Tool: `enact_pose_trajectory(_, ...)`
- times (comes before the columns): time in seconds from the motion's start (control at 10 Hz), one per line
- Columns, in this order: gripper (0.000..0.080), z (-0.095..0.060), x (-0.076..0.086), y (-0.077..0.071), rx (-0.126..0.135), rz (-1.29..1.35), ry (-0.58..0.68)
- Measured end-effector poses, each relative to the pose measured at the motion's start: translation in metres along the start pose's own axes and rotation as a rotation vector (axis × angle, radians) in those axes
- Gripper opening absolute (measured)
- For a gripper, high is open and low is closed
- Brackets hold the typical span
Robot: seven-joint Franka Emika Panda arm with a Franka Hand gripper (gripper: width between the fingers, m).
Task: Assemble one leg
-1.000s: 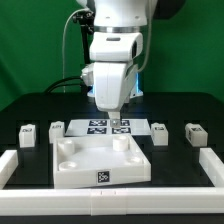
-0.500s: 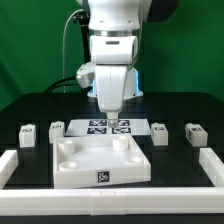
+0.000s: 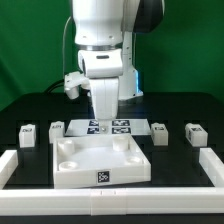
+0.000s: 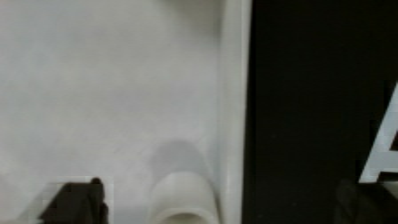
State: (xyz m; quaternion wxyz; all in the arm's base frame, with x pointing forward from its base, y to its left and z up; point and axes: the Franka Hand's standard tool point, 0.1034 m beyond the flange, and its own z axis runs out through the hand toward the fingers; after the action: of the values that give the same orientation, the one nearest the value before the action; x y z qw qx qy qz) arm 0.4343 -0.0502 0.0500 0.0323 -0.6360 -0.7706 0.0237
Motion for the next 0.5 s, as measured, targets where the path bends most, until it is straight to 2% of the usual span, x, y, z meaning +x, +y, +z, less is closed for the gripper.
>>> enact_pose_trajectory(0.1, 0.065, 0.007, -0.005, -0.007, -0.01, -0.031, 0.003)
enact_pose_trajectory(0.3, 0.065, 0.02, -0.005, -0.012, 0.002, -0.045, 0.011)
enact_pose_trajectory(0.4, 0.065, 0.024, -0.003, -0.011, 0.008, -0.058, 0.01)
enact_pose_trajectory(0.5, 0.065, 0.025, -0.001, -0.009, 0.003, -0.051, 0.008)
